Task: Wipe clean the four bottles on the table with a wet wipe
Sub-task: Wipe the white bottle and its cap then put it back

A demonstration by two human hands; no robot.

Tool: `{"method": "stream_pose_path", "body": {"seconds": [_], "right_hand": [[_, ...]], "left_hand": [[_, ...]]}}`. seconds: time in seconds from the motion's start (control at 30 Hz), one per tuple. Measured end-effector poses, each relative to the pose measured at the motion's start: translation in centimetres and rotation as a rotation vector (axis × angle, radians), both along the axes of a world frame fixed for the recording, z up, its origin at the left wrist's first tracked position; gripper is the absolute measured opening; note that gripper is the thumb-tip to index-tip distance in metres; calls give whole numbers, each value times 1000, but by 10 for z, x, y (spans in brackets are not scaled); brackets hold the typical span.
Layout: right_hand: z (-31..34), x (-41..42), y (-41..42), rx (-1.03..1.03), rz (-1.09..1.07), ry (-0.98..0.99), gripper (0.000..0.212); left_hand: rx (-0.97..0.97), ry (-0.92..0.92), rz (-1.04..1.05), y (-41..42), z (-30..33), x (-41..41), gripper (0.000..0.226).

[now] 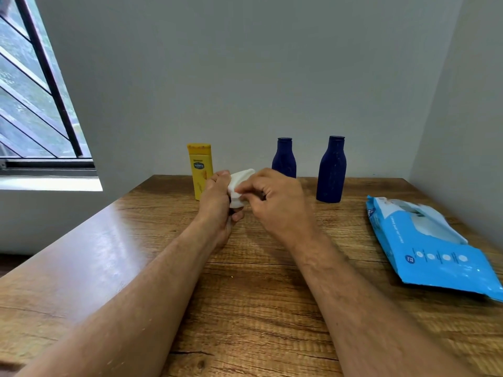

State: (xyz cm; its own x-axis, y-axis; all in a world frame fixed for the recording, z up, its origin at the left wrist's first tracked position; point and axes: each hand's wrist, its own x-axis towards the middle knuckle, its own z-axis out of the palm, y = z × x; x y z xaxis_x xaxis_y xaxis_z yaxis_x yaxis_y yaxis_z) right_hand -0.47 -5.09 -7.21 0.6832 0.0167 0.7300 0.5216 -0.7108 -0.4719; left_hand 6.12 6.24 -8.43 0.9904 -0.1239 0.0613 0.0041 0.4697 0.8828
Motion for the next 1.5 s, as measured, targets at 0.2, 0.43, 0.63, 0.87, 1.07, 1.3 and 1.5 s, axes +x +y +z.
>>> {"method": "stream_pose_path", "body": {"seconds": [0.2,0.43,0.63,0.87,1.07,1.3,1.5], "right_hand": [[2,4,-6,154,-127,-66,15],[1,2,-5,131,-86,-73,14],[2,-2,3,6,5,-16,16],[5,2,-5,225,-162,-98,10],[6,3,-9,522,0,42,14],[12,5,-7,1145,372,337,16],[12,14,-13,1507,493,407,33]], "left_hand": [[-17,-29,-90,3,2,-3,5],[-41,-86,-61,1,2,-4,5],[-106,-81,-44,2,1,-2,11],[-64,-120,-115,2,2,-3,3],[-93,-162,-129,3,2,-5,7],[-266,-92,-100,10,6,2,15],[-141,-44,-203,10,6,-2,28]]}}
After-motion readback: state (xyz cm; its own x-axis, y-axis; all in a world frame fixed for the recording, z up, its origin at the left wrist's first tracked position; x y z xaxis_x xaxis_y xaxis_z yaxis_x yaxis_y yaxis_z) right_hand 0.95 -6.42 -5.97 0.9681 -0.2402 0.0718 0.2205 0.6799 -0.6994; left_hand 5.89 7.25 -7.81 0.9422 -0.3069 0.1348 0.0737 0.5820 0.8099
